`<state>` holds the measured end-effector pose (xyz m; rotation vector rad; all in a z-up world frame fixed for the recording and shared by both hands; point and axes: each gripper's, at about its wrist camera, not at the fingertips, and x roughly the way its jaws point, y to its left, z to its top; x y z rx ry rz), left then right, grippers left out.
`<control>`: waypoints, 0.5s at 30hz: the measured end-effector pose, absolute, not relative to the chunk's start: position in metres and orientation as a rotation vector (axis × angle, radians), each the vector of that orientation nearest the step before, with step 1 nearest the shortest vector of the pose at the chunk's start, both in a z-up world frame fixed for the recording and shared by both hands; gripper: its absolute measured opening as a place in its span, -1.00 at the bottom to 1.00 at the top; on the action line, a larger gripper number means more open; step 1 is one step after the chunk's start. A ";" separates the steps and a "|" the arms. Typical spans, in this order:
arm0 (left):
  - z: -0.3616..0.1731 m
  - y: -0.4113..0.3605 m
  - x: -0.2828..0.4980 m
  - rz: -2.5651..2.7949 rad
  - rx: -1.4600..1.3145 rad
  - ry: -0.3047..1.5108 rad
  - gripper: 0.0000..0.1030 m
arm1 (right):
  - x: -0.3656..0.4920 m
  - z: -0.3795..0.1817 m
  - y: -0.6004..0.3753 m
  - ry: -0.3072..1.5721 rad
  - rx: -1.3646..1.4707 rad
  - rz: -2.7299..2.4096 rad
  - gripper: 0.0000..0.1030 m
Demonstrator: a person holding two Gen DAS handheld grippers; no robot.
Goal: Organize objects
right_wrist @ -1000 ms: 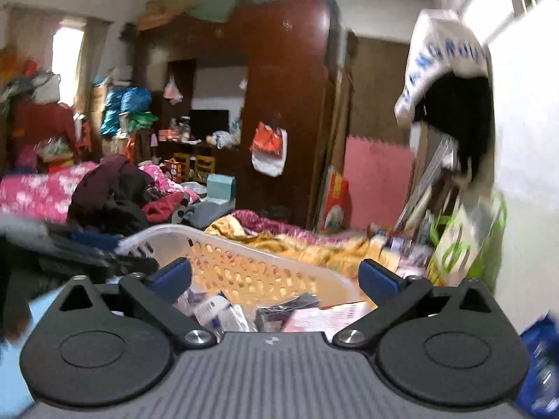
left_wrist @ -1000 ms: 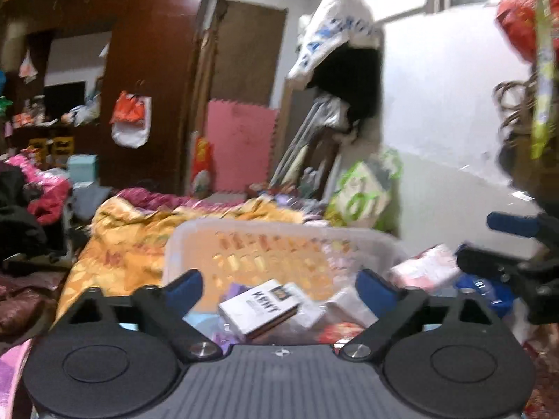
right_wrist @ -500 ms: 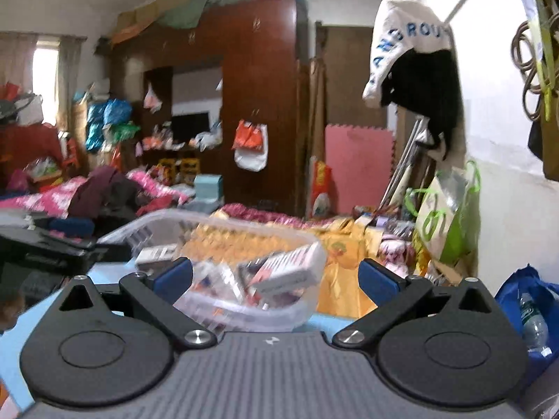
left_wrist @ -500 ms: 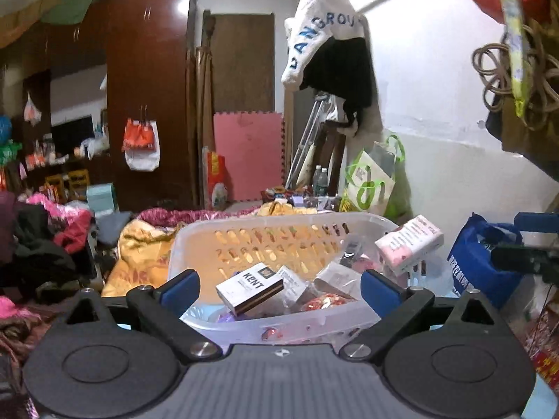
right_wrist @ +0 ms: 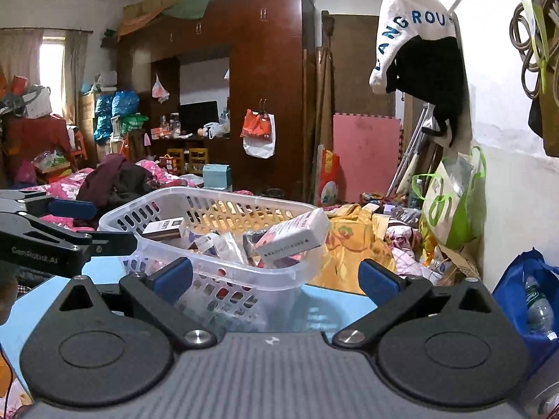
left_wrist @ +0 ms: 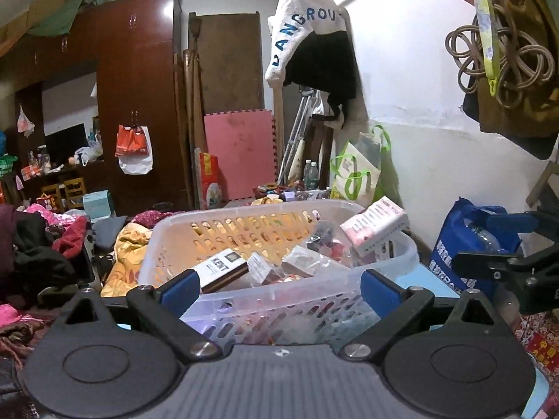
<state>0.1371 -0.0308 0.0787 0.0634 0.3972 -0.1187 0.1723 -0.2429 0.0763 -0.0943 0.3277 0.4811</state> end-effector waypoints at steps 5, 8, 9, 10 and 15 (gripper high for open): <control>0.076 -0.032 0.137 -0.107 0.057 0.409 0.94 | 0.168 0.072 -0.246 0.317 -0.087 0.484 1.00; 0.074 -0.031 0.137 -0.100 0.051 0.409 0.94 | 0.167 0.071 -0.250 0.316 -0.078 0.494 1.00; 0.074 -0.031 0.137 -0.098 0.051 0.410 0.94 | 0.166 0.071 -0.250 0.314 -0.074 0.497 1.00; 0.074 -0.032 0.138 -0.098 0.050 0.412 0.94 | 0.167 0.071 -0.251 0.313 -0.071 0.499 1.00; 0.073 -0.031 0.139 -0.096 0.043 0.417 0.94 | 0.165 0.072 -0.251 0.312 -0.062 0.503 1.00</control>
